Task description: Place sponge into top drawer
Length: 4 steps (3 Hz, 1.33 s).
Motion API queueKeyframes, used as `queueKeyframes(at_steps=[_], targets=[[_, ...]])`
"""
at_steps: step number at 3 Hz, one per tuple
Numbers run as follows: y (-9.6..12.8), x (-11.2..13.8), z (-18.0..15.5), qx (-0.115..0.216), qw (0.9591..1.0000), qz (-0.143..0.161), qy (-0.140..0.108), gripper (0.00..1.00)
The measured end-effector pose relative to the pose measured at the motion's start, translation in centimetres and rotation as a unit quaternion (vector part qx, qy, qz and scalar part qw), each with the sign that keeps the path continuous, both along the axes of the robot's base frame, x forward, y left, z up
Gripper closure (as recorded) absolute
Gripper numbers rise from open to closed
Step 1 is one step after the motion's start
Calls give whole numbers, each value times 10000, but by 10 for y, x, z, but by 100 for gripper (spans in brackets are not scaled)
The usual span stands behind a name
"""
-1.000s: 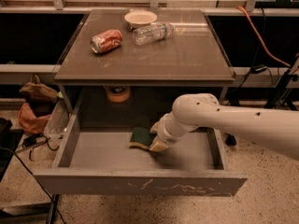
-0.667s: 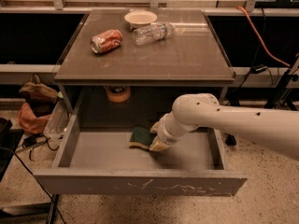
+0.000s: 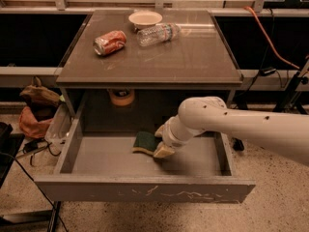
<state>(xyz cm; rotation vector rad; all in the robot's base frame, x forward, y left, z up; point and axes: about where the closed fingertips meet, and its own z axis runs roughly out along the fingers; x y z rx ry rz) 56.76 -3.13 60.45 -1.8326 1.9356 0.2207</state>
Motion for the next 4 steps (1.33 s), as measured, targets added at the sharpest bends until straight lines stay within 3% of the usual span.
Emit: queueKeyframes(at_steps=[1, 2, 3, 4], targets=[[0, 0, 0, 0, 10000, 0, 0, 0], [0, 0, 0, 0, 10000, 0, 0, 0], [-22, -8, 31, -184, 9991, -287, -234, 0], [-70, -43, 81, -694, 9926, -892, -441, 0]])
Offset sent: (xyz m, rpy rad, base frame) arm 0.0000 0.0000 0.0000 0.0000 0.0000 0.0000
